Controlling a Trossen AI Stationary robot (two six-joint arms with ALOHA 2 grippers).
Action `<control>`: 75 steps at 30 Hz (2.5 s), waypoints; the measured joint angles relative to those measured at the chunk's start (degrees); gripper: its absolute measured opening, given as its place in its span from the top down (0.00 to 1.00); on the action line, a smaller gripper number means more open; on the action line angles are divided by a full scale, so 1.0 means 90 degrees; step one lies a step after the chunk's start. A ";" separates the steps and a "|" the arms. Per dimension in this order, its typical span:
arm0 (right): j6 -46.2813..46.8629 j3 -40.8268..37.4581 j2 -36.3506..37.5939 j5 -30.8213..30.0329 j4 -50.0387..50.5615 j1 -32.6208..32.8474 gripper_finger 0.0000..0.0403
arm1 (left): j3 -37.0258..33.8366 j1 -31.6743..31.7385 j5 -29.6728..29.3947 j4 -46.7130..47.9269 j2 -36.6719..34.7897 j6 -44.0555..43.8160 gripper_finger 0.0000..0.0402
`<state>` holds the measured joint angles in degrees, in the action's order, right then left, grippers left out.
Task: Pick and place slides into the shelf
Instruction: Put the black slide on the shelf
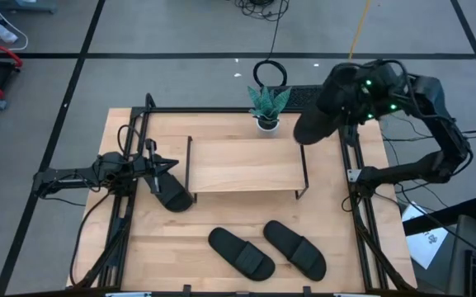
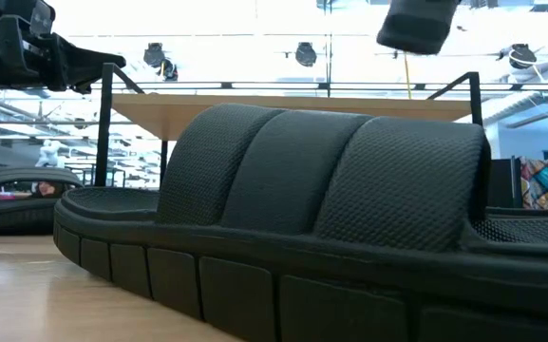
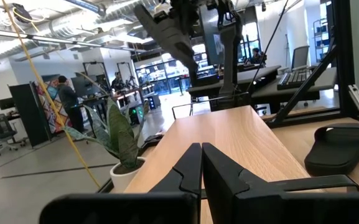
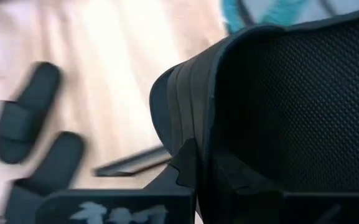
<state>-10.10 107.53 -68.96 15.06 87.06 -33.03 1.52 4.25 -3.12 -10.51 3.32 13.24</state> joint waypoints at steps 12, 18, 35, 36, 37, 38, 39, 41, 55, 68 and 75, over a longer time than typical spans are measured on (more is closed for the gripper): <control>0.0009 0.0024 -0.1098 0.2339 0.0356 0.1223 0.99 | 0.0000 0.0000 -0.0002 0.0038 0.0002 0.0020 0.95; 0.0447 0.0024 -0.1588 0.2357 0.0328 0.2009 0.99 | 0.0000 0.0000 0.0000 0.0169 0.0002 0.0274 0.95; 0.1216 0.0021 -0.2875 0.3523 -0.0156 0.2477 0.99 | 0.0002 0.0000 -0.0002 0.0163 0.0001 0.0813 0.95; 0.1212 0.0021 -0.2959 0.3525 -0.0137 0.2477 0.99 | 0.0002 0.0000 -0.0002 0.0163 -0.0001 0.0813 0.95; 0.1190 0.0021 -0.3037 0.3521 -0.0138 0.2475 0.99 | 0.0002 0.0001 0.0000 0.0163 0.0001 0.0813 0.95; 0.1159 0.0021 -0.3090 0.3517 -0.0144 0.2474 0.99 | 0.0002 0.0000 -0.0002 0.0163 0.0000 0.0813 0.95; 0.1125 0.0021 -0.3142 0.3497 -0.0148 0.2474 0.99 | 0.0002 0.0000 -0.0002 0.0165 0.0001 0.0814 0.95; 0.1117 0.0021 -0.3233 0.3477 -0.0121 0.2474 0.99 | 0.0000 0.0000 -0.0002 0.0164 0.0001 0.0834 0.95; 0.1237 -0.0468 -0.3215 0.3257 -0.0180 0.2542 1.00 | 0.0002 0.0000 -0.0002 0.0329 0.0001 0.0871 0.95; 0.1023 -0.1271 -0.3187 0.3834 -0.0642 0.2266 1.00 | 0.0002 0.0000 -0.0002 0.0350 0.0001 0.0874 0.95; 0.0977 -0.1271 -0.3189 0.3841 -0.0701 0.1926 1.00 | 0.0002 0.0000 -0.0002 0.0349 0.0001 0.0871 0.95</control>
<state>-1.31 96.09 -97.67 49.63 80.75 -15.70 1.53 4.25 -3.14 -7.37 3.33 21.08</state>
